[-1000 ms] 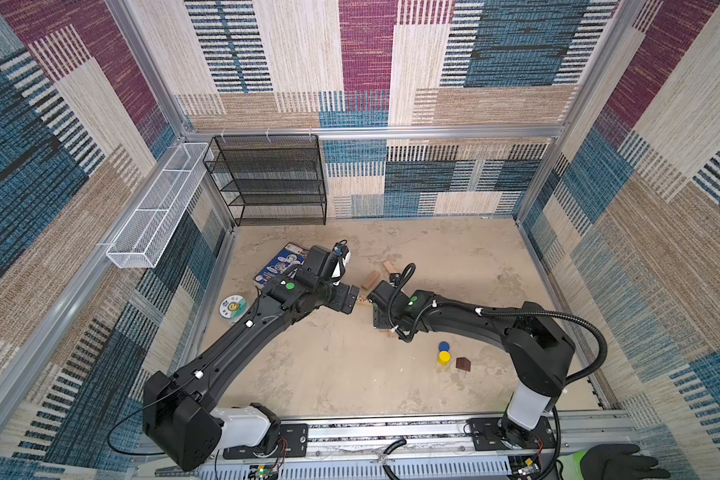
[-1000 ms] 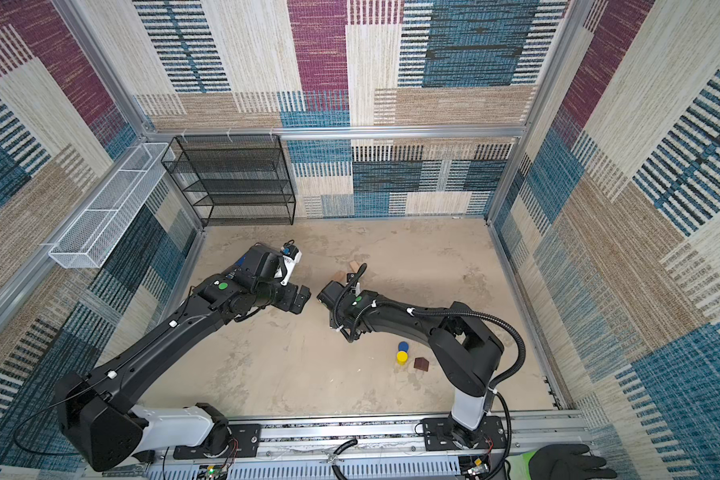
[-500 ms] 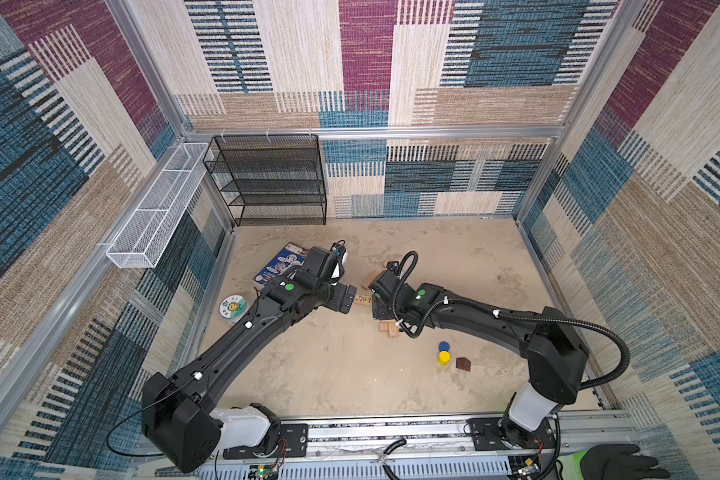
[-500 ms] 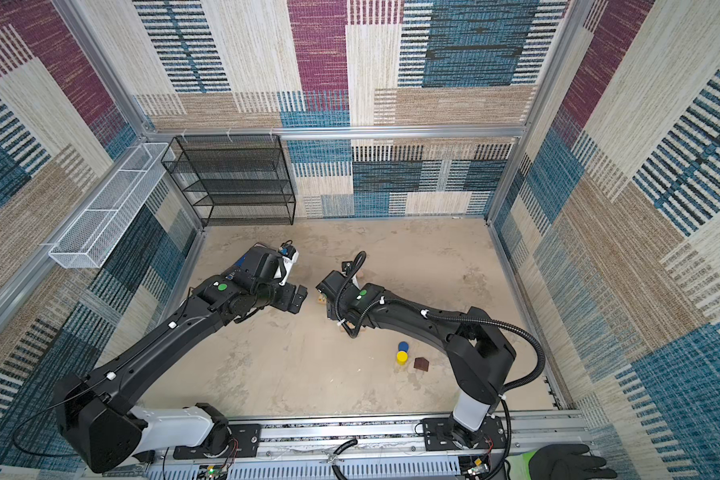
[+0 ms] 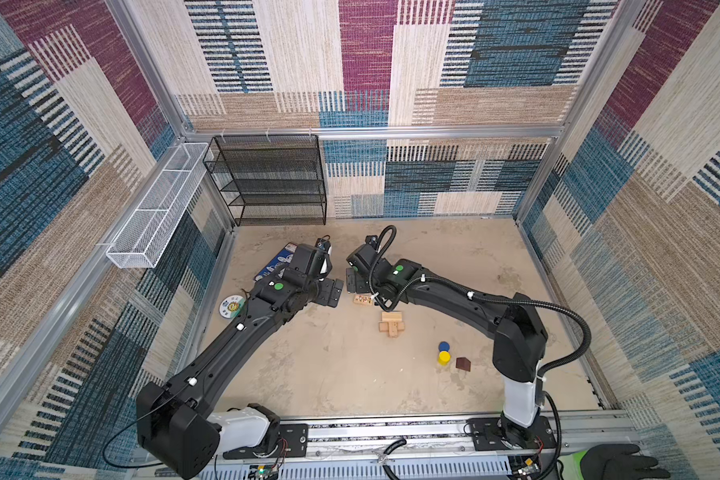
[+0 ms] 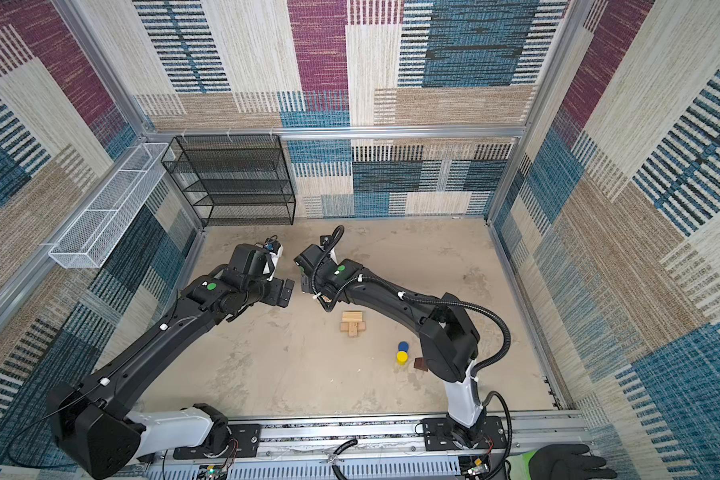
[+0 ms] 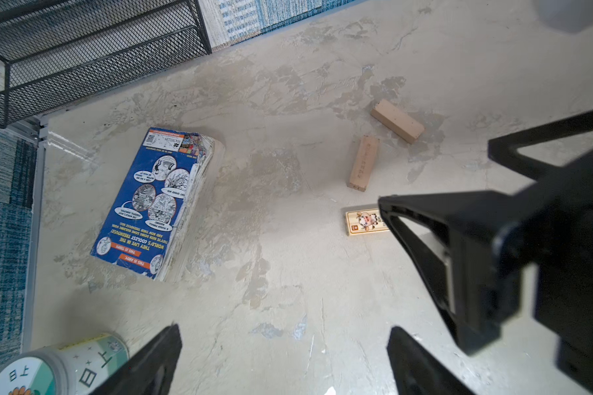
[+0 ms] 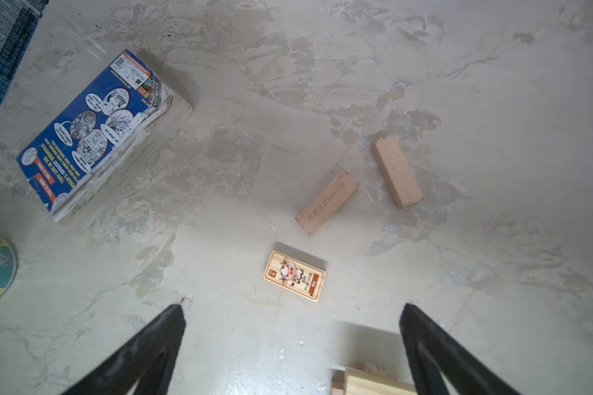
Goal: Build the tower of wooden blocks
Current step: 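Open the right gripper and raise it off the stacked blocks, then move the right gripper over the cow-picture block while the left gripper draws back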
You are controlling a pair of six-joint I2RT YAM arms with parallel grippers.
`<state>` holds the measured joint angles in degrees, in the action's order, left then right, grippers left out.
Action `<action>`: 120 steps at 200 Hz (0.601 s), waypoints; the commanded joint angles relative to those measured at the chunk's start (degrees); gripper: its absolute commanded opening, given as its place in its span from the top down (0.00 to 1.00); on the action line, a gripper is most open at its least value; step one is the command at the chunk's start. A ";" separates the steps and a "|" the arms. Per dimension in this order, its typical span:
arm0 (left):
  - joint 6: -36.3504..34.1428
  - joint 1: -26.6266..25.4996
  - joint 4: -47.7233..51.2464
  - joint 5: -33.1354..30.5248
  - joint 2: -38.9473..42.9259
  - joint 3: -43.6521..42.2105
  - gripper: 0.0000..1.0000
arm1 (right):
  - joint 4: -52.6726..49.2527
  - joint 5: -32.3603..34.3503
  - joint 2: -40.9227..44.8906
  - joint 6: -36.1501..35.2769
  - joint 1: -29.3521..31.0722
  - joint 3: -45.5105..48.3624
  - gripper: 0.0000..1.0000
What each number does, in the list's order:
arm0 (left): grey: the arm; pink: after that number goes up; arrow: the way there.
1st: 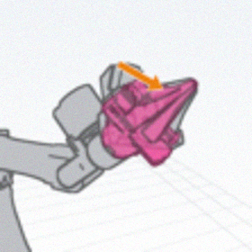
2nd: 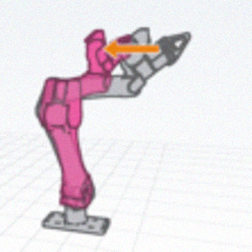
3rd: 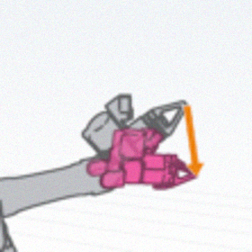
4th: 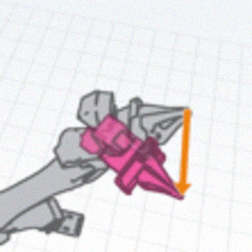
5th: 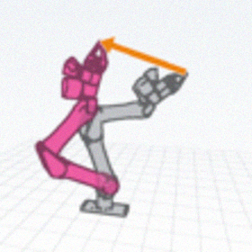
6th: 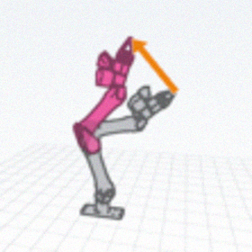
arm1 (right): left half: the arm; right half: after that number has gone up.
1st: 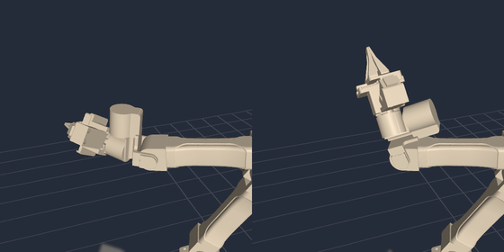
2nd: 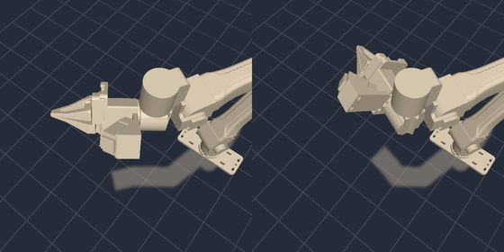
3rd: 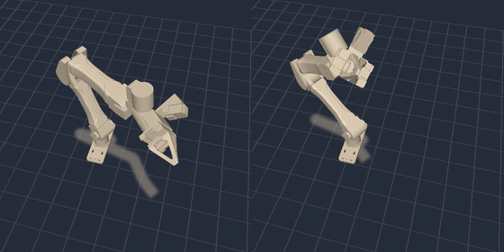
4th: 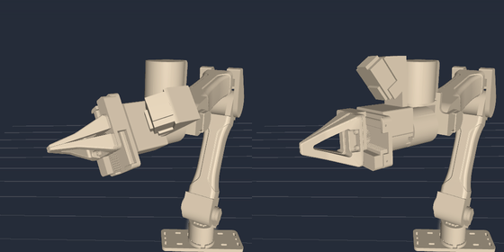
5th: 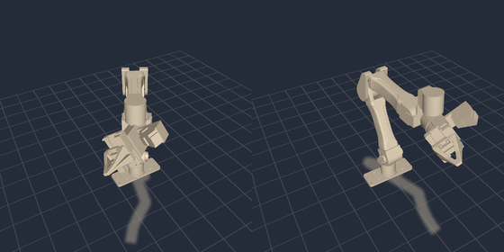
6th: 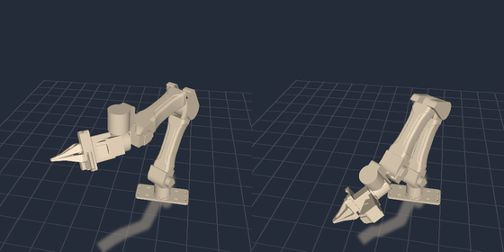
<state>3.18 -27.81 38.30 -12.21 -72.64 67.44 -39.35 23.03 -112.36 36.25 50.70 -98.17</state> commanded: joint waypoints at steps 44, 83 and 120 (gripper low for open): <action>-0.99 0.30 -1.66 -2.41 6.58 -2.46 0.01 | -4.28 -0.45 -6.64 9.76 0.02 -6.14 0.04; -1.32 0.30 3.97 -0.16 11.43 -6.56 0.01 | -10.55 -0.41 -11.95 13.10 0.02 -12.86 0.07; -1.33 0.30 4.85 2.43 16.76 -12.78 0.01 | -10.95 -1.47 -14.58 14.19 0.08 -14.57 0.10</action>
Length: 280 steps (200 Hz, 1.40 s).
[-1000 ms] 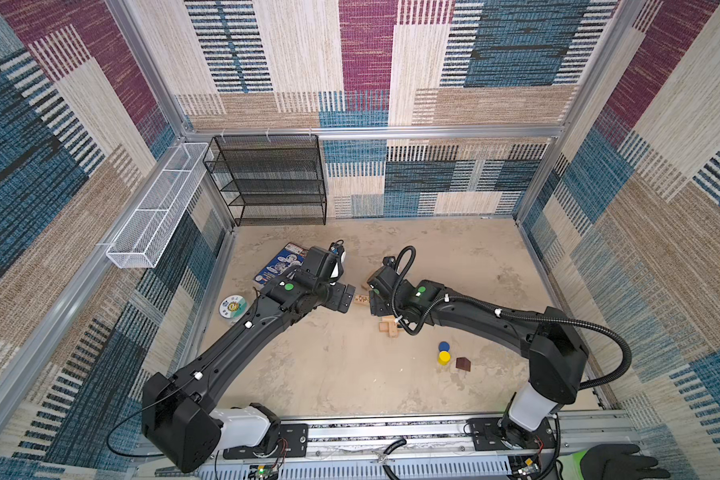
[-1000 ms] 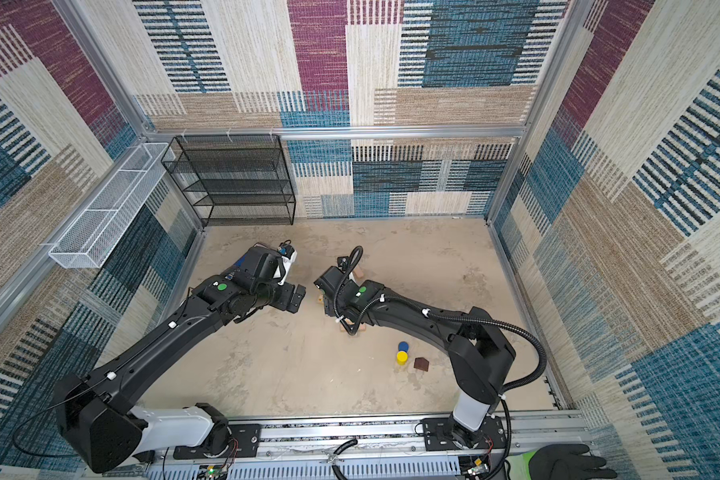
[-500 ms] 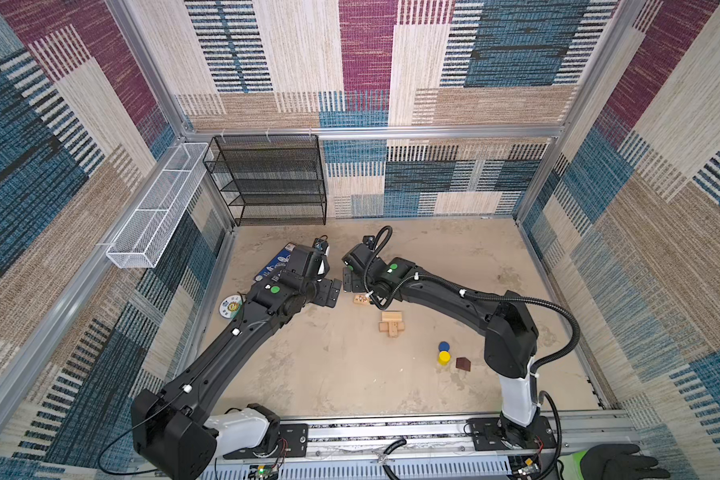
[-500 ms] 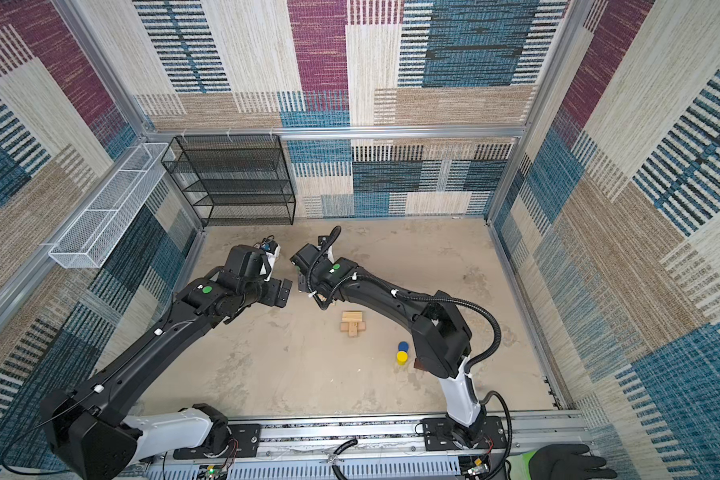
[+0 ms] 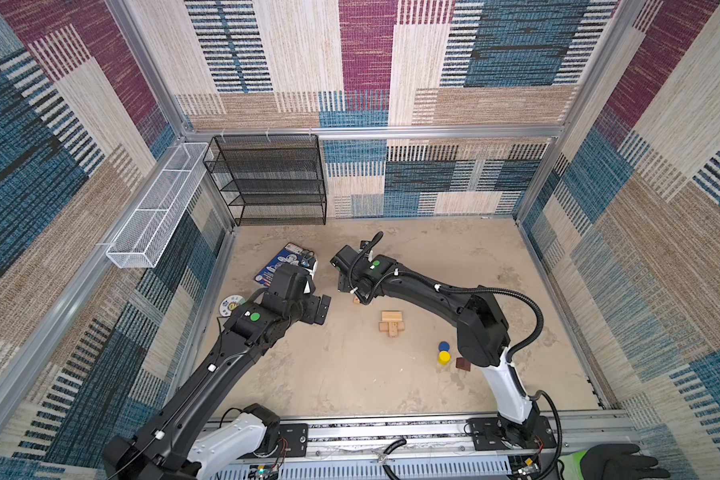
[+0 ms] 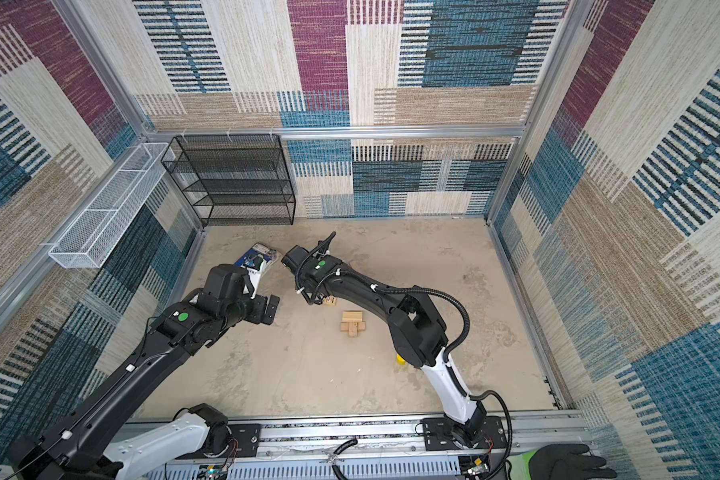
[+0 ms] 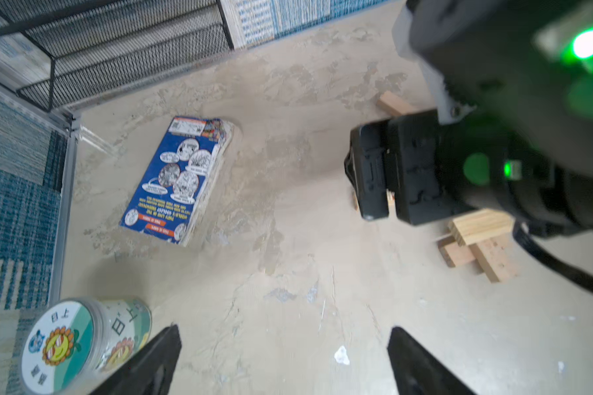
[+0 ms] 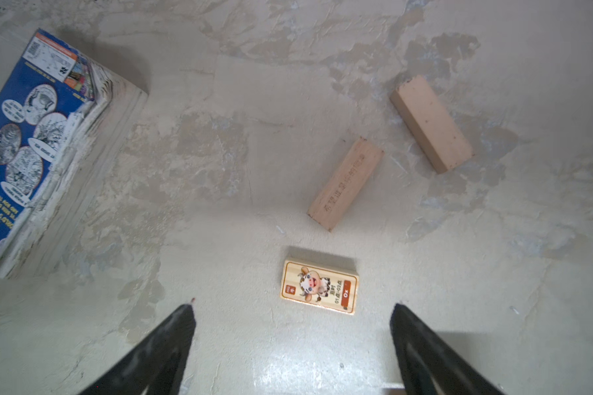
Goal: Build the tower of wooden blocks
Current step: 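Move the right gripper over the cow-picture block while the left gripper draws back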
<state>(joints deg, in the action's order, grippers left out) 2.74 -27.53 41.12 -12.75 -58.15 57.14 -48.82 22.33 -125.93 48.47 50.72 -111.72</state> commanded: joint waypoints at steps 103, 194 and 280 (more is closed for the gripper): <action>0.76 0.02 -0.08 4.55 5.47 -7.42 0.01 | -4.98 1.57 -7.33 4.50 0.08 -6.41 0.15; 0.87 0.02 -0.26 4.30 6.08 -7.63 0.01 | -4.10 0.84 -8.41 6.27 0.02 -4.25 0.18; 0.95 0.02 -0.52 5.17 5.68 -7.81 0.01 | -3.65 -2.07 -10.04 4.88 -0.09 -3.86 0.18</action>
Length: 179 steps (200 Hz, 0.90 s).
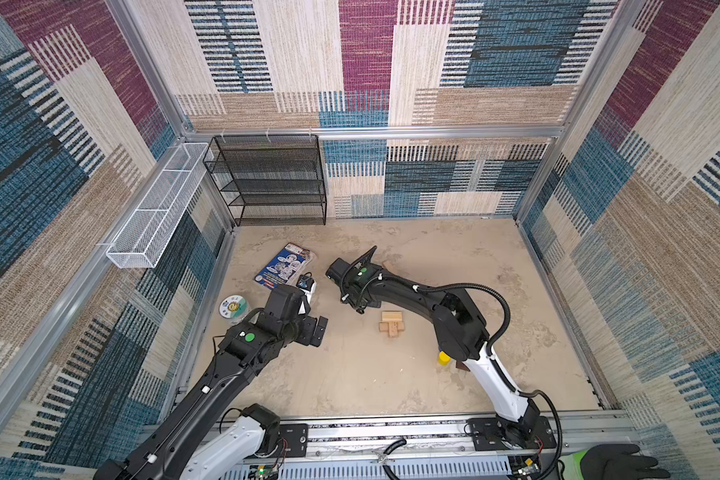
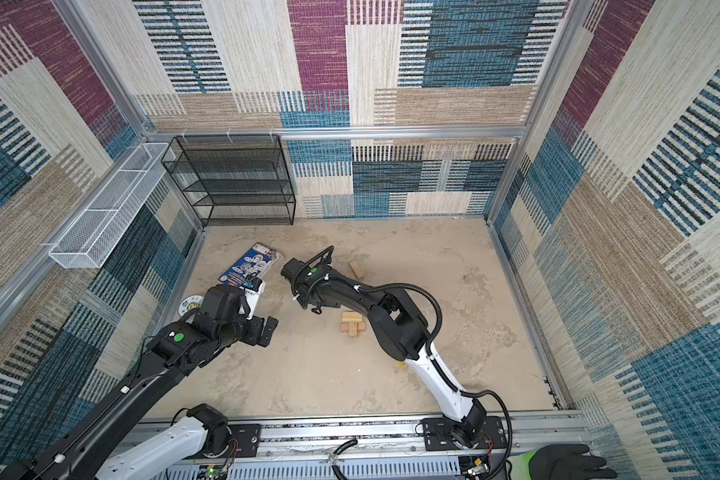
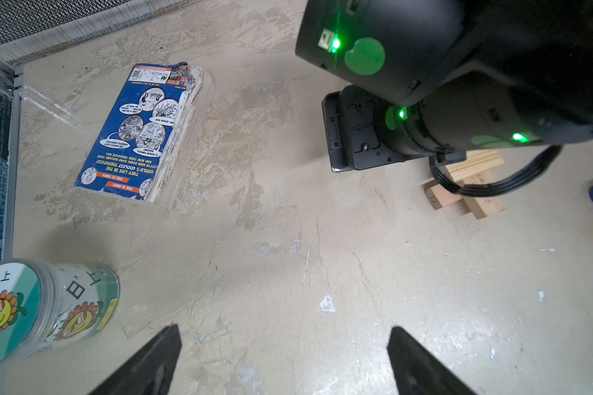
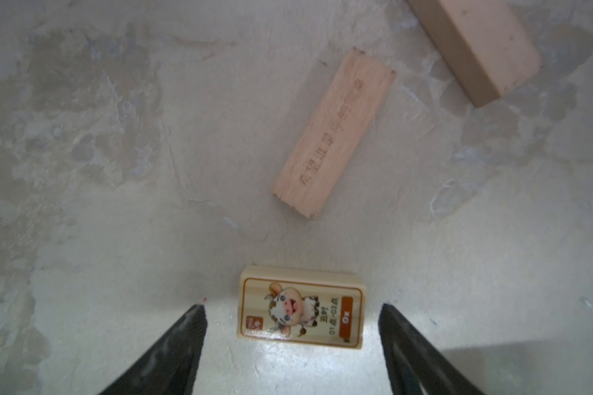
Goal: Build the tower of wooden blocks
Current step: 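Move the right gripper over the cow-picture block while the left gripper draws back, then lower the right gripper and close on the cow-picture block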
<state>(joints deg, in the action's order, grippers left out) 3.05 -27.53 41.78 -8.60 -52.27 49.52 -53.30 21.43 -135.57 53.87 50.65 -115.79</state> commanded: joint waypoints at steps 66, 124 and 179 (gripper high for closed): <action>0.73 0.02 -1.37 2.55 -1.37 -0.10 0.01 | 1.93 -1.83 0.61 -1.11 -0.07 2.72 0.25; 0.82 0.02 -1.35 2.89 -1.66 -0.12 0.01 | 2.92 -1.04 1.34 -2.80 -0.34 4.33 0.25; 0.82 0.02 -1.35 2.72 -1.78 -0.21 0.01 | 3.91 -1.04 1.97 -4.45 -0.64 5.31 0.31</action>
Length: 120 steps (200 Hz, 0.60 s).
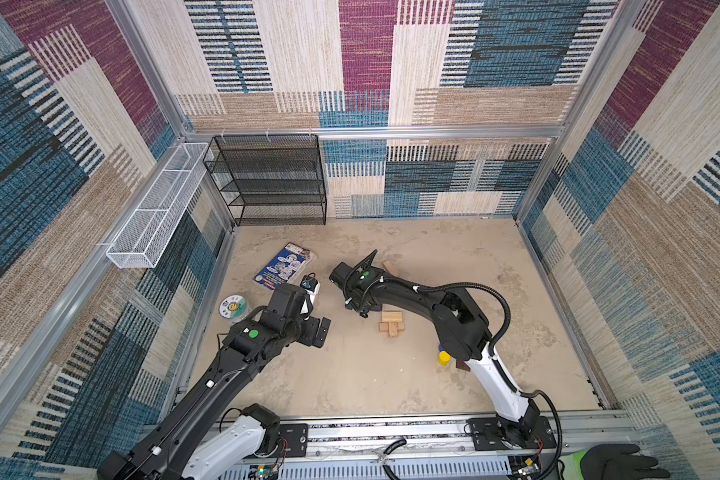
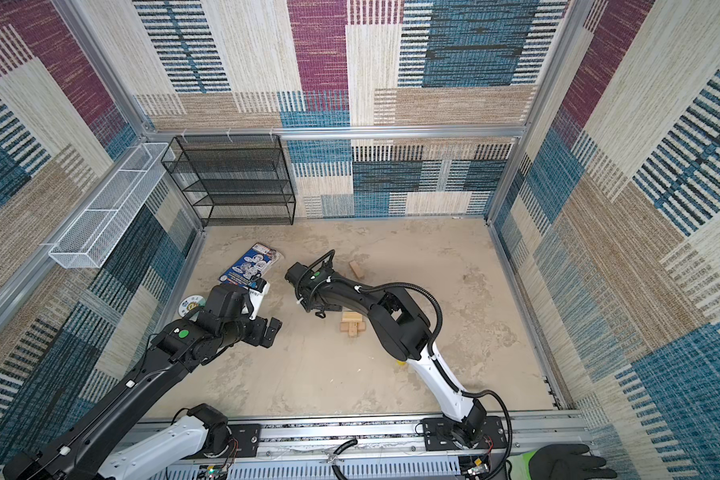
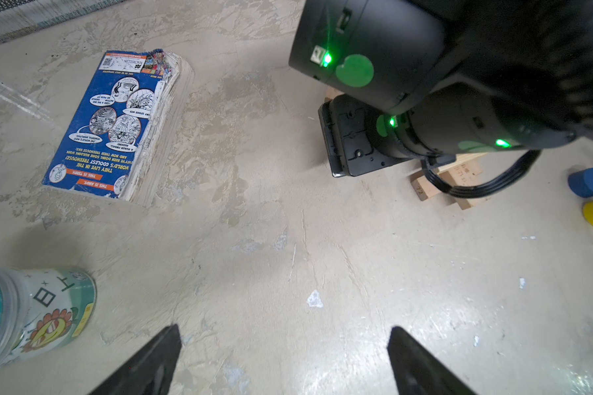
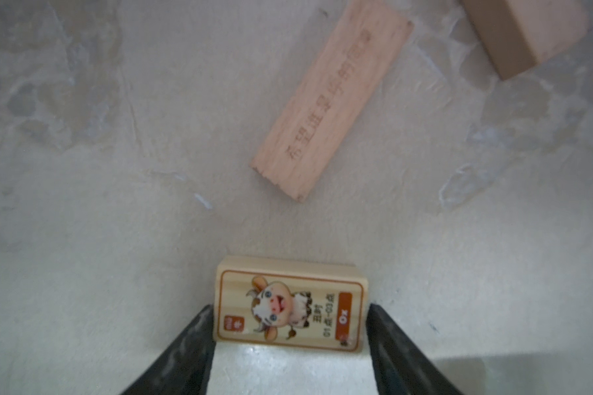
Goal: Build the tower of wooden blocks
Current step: 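Lower the right gripper and close on the cow-picture block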
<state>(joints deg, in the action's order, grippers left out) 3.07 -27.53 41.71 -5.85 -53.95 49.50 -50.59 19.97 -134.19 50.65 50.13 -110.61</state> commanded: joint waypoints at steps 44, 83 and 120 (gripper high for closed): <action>0.80 0.02 -1.20 -0.08 -0.07 -0.18 0.01 | 1.33 0.70 0.68 -2.00 -0.20 0.65 0.37; 0.80 0.02 -1.22 -0.13 -0.19 -0.14 0.01 | 1.85 1.15 1.93 -3.00 -0.20 1.40 0.46; 0.73 0.02 -1.11 -0.56 -0.12 -0.10 0.01 | 2.06 2.48 4.27 -3.87 -0.12 1.50 0.49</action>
<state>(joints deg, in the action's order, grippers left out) 3.07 -27.53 41.71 -5.87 -54.06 49.50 -49.60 20.23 -131.92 47.77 50.02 -109.01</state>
